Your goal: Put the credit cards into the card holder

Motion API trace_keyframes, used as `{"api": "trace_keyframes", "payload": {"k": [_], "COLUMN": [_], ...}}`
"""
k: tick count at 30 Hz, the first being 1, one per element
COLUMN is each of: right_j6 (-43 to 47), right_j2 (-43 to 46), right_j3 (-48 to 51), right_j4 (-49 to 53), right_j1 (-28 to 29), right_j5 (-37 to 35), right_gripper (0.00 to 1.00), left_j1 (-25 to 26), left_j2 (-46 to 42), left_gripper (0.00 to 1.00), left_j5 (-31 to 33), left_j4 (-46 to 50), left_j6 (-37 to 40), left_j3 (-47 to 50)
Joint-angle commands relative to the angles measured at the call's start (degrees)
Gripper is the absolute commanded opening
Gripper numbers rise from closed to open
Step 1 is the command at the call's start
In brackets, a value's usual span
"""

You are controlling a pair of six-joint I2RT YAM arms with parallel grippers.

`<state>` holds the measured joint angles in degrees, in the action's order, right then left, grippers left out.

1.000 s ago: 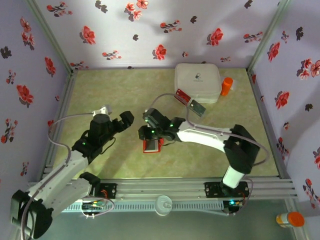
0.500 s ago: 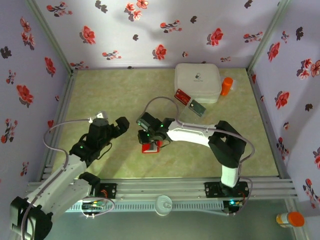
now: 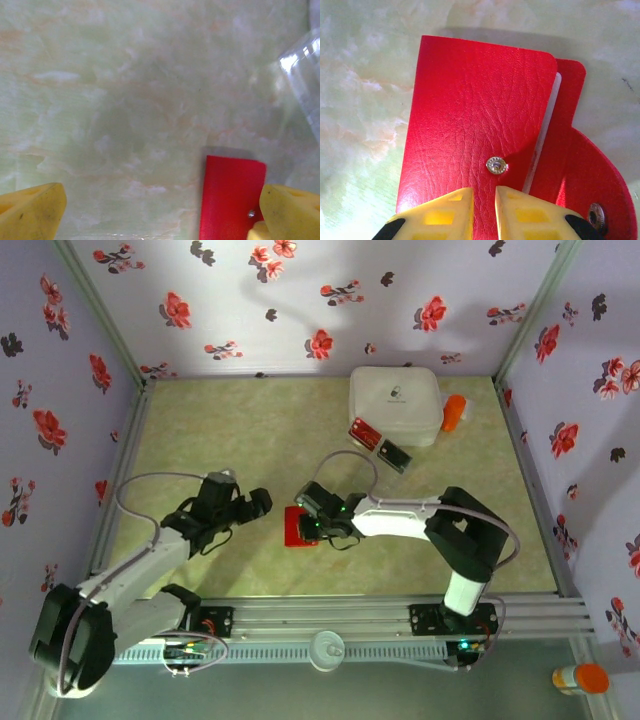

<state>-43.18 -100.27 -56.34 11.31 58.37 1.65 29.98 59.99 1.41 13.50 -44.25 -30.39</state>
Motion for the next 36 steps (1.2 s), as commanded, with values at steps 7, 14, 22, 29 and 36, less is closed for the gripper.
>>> {"api": "trace_keyframes", "payload": {"k": [7,14,22,29,36], "right_j6": [-3.48,-4.36,-5.18,-5.6,-5.78], "right_j2": [1.7,1.83,2.2,2.19,1.92], "right_j3": [3.93,5.09,6.15,6.5,6.72], "right_j4": [-3.8,-5.32,-6.55,-7.13,-7.62], "right_j1": [-0.32,-0.29,-0.32,-0.3,-0.44], "right_j5": [-1.21,-0.93,-1.0,-1.04,-0.86], "right_gripper": [0.19,0.19,0.18,0.18,0.18], "left_j1": [5.24,8.52,9.71,10.21,10.92], "left_j2": [7.46,12.74,18.15,20.95,22.53], "left_gripper": [1.0,1.0,1.0,1.0,1.0], "left_j5": [3.49,5.15,1.98,-0.17,-0.22], "left_j4": [-1.59,-0.69,-1.25,-0.73,-0.31], "left_j6": [9.08,11.37,12.54,12.63,12.05], "left_j3": [-2.81,-5.83,-7.89,-8.69,-7.97]}}
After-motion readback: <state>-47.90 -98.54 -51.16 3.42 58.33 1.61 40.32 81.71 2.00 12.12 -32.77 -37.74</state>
